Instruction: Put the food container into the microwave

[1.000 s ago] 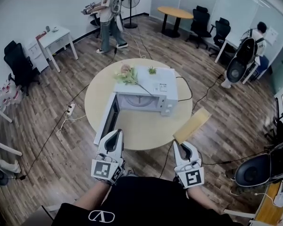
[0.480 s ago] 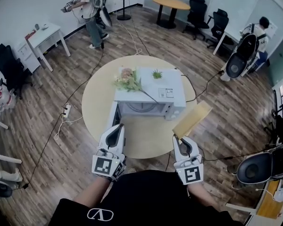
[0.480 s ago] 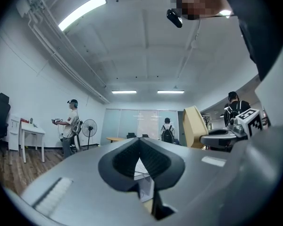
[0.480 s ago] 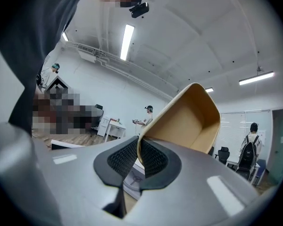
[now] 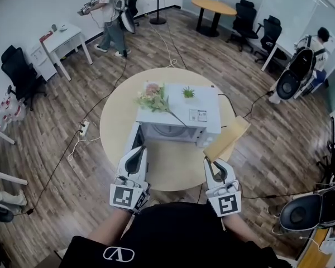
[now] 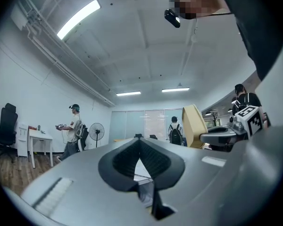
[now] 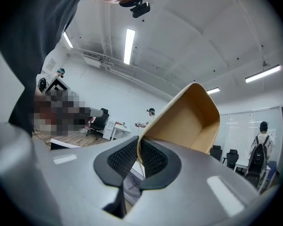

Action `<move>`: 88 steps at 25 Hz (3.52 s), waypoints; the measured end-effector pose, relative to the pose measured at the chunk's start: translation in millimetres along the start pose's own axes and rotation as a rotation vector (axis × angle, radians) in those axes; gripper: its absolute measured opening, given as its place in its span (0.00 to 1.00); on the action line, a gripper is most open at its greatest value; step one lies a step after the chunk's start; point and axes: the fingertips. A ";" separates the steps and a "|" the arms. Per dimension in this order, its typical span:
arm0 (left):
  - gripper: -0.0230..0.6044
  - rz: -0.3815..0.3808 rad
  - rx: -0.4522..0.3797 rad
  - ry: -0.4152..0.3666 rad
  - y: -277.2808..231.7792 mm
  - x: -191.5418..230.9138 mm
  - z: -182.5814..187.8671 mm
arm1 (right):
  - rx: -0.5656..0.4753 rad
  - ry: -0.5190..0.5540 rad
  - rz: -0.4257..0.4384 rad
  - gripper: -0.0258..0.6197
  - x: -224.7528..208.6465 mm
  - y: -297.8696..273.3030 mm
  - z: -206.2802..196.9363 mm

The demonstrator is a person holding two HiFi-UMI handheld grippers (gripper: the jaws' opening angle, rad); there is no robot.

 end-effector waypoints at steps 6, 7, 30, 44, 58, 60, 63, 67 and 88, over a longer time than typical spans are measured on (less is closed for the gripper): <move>0.04 0.014 -0.023 -0.018 -10.3 -9.7 4.2 | -0.034 -0.007 0.001 0.07 -19.1 -2.4 2.9; 0.04 0.014 -0.021 -0.020 -11.0 -10.9 4.2 | -0.036 -0.008 0.001 0.07 -20.9 -2.5 3.2; 0.04 0.108 0.111 0.059 32.1 4.6 -58.0 | 0.621 0.259 0.854 0.07 126.0 -44.0 -180.7; 0.04 0.228 0.264 0.118 97.5 6.2 -108.1 | 1.080 0.322 0.839 0.07 113.6 -97.7 -362.7; 0.04 0.236 0.362 0.166 115.1 -12.1 -142.4 | 1.121 0.434 0.711 0.07 91.7 -183.4 -417.1; 0.04 0.241 0.375 0.175 118.1 -14.5 -146.3 | 1.122 0.441 0.701 0.07 91.5 -189.6 -421.1; 0.04 0.247 0.390 0.179 122.4 -16.1 -149.4 | 1.116 0.434 0.690 0.07 92.9 -199.3 -419.8; 0.04 0.245 0.399 0.181 124.8 -18.6 -151.3 | 1.094 0.456 0.670 0.07 88.8 -212.4 -417.0; 0.04 0.201 0.388 0.177 105.0 -19.2 -152.6 | 0.894 0.461 0.555 0.23 95.4 -187.0 -385.1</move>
Point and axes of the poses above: the fingertips, and each gripper's own axes: y backward along the fingers, x to its left, z out of its top, and after that the axes turned 9 degrees about -x, right-handed
